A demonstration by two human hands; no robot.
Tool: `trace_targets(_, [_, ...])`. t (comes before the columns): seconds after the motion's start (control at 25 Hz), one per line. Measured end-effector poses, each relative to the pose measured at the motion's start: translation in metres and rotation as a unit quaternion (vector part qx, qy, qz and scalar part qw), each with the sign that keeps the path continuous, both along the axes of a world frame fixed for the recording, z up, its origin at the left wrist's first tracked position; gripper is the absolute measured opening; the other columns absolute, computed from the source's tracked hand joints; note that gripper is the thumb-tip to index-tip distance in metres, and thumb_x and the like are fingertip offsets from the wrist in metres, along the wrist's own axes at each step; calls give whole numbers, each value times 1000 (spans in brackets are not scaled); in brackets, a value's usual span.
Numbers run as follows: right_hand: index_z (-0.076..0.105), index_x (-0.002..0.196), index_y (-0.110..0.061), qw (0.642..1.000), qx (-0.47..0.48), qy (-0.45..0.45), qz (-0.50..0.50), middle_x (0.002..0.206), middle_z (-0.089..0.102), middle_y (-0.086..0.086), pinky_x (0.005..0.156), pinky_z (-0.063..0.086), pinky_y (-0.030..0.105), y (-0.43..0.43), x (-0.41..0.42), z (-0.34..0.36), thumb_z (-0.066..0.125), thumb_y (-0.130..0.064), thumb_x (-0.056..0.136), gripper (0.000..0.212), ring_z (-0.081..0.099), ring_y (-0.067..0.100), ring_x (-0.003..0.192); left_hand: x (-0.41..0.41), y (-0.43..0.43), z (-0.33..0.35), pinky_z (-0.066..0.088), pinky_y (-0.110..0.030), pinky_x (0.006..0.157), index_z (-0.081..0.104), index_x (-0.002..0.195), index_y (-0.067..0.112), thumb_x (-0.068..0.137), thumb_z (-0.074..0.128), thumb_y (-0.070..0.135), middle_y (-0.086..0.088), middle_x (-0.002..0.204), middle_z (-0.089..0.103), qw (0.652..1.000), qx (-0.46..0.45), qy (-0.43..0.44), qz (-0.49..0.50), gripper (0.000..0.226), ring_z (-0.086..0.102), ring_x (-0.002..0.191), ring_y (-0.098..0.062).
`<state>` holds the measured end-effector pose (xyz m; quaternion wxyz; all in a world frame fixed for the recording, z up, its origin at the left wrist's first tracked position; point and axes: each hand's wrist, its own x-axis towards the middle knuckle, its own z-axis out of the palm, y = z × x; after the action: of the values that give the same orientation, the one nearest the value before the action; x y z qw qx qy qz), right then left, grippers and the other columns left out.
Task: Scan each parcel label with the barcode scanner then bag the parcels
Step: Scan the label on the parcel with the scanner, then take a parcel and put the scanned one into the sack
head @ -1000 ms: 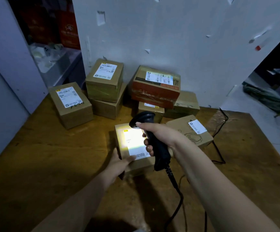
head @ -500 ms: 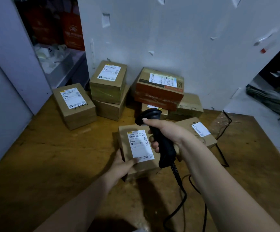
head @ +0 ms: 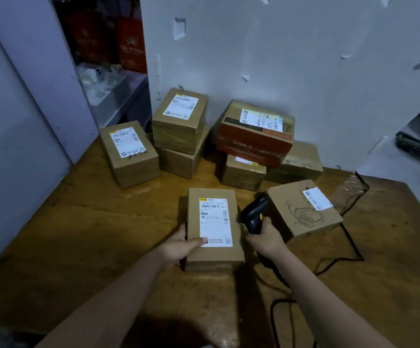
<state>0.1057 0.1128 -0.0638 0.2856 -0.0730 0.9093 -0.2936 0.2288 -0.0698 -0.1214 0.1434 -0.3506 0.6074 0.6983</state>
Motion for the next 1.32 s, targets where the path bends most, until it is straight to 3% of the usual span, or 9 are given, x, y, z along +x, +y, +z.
trace_targets(0.2, [50, 119, -4, 996, 54, 1, 74, 97, 64, 8, 65, 49, 30, 20, 1, -46, 61, -8, 81, 40, 61, 24, 85, 17, -17, 15, 47, -45, 96, 27, 147, 27, 89, 63, 17, -1, 138, 51, 999, 7, -14, 33, 69, 53, 116, -23])
trace_targets(0.36, [51, 129, -12, 998, 9, 11, 61, 107, 64, 8, 64, 49, 24, 25, 6, -52, 57, -6, 87, 43, 64, 24, 91, 31, -24, 14, 44, -45, 100, 23, 148, 27, 88, 64, 14, -3, 141, 48, 999, -15, -21, 40, 74, 49, 121, -24])
trace_targets(0.48, [56, 126, -12, 992, -70, 101, 12, 118, 63, 7, 85, 52, 31, 12, 17, -40, 52, -14, 93, 33, 62, 22, 105, 38, -16, 16, 43, -38, 100, 25, 149, 23, 88, 63, 9, -6, 140, 49, 998, -47, -20, 49, 73, 50, 114, -21])
trace_targets(0.64, [52, 131, -8, 979, -185, -75, 27, 116, 54, -4, 90, 36, 22, -26, 50, -19, 43, -22, 100, 35, 50, 23, 124, 53, 1, 19, 39, -31, 102, 24, 149, 22, 90, 61, 8, -5, 147, 41, 993, -85, -10, 81, 71, 44, 113, -17])
trace_targets(0.72, [43, 141, -13, 965, -215, -149, 11, 134, 51, -5, 100, 36, 26, -40, 63, -21, 43, -23, 100, 42, 46, 21, 129, 66, 3, 20, 39, -30, 100, 24, 150, 19, 90, 60, 5, -2, 144, 43, 989, -72, -9, 126, 70, 44, 113, -16])
trace_targets(0.88, [26, 148, -33, 940, -261, -208, 73, 151, 34, -7, 111, 26, 30, -65, 89, -29, 45, -20, 99, 54, 29, 17, 141, 114, -10, 19, 40, -41, 108, 32, 146, 25, 86, 66, 10, -1, 141, 50, 971, -89, 10, 220, 71, 51, 121, -21])
trace_targets(1.0, [21, 148, -41, 920, -279, -250, 116, 153, 35, -6, 115, 28, 38, -98, 116, -28, 49, -22, 98, 60, 30, 19, 141, 160, -22, 34, 40, -45, 108, 30, 147, 28, 87, 66, 14, 0, 137, 52, 956, -107, 15, 272, 71, 51, 121, -22])
trace_targets(1.24, [47, 131, -12, 902, -287, -280, 160, 134, 56, 9, 103, 45, 40, -173, 224, -30, 64, -17, 89, 46, 56, 24, 119, 284, -45, 45, 46, -40, 100, 41, 138, 30, 88, 59, -1, 6, 113, 64, 888, -106, 84, 440, 62, 60, 103, -15])
trace_targets(1.32, [52, 125, -4, 895, -290, -291, 171, 127, 61, 14, 103, 46, 42, -199, 267, -35, 65, -10, 87, 40, 59, 26, 114, 332, -57, 35, 47, -43, 100, 46, 136, 26, 88, 58, -1, -2, 120, 64, 862, -89, 90, 491, 57, 62, 107, -22])
